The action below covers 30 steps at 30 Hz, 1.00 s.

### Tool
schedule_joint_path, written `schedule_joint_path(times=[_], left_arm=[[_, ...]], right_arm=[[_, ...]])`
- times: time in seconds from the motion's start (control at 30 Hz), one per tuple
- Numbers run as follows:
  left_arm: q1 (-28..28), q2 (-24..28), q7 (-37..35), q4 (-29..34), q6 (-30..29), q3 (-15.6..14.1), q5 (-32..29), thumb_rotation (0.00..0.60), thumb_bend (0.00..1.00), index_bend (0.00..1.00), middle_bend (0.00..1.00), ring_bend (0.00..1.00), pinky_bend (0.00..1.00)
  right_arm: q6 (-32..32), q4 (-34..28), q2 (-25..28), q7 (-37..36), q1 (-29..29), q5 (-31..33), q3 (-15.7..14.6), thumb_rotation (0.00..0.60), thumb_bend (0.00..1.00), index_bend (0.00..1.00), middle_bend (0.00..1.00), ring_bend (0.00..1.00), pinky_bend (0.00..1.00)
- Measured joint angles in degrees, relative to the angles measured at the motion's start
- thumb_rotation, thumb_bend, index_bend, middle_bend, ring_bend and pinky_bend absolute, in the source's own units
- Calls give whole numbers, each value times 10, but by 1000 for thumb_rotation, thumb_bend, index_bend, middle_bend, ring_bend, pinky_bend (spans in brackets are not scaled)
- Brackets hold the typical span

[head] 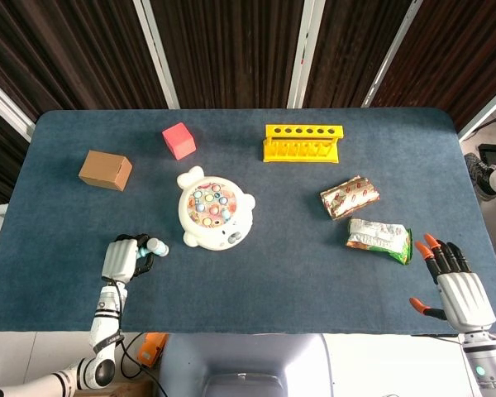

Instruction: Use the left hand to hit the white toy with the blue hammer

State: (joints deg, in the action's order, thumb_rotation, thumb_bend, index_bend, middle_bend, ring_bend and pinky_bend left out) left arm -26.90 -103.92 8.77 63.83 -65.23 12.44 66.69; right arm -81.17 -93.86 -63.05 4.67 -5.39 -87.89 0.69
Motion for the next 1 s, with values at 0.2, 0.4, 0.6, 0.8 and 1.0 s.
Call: schedule_joint_path(times=[0.2, 0.4, 0.6, 0.8, 1.0], left_arm=[[2, -4, -5, -7, -6, 1, 3, 600, 544, 561, 569, 490, 343], [4, -4, -13, -9, -6, -1, 4, 600, 669, 597, 613, 525, 361], [8, -10, -47, -18, -22, 0, 18, 600, 740, 575, 655, 559, 436], [13, -16, -121, -30, -58, 6, 47, 600, 759, 570, 737, 664, 709], [17, -16, -196, -43, -96, 11, 83, 600, 764, 570, 813, 774, 982]], right_arm=[[-2, 0, 0, -1, 1, -1, 0, 600, 269, 0, 0, 0, 0], [-1, 0, 0, 0, 1, -2, -1, 600, 269, 0, 0, 0, 0], [-2, 0, 0, 0, 1, -3, -1, 600, 268, 0, 0, 0, 0], [-2, 0, 1, -1, 1, -4, -2, 600, 269, 0, 0, 0, 0], [0, 0, 0, 1, 1, -4, -3, 600, 268, 0, 0, 0, 0]])
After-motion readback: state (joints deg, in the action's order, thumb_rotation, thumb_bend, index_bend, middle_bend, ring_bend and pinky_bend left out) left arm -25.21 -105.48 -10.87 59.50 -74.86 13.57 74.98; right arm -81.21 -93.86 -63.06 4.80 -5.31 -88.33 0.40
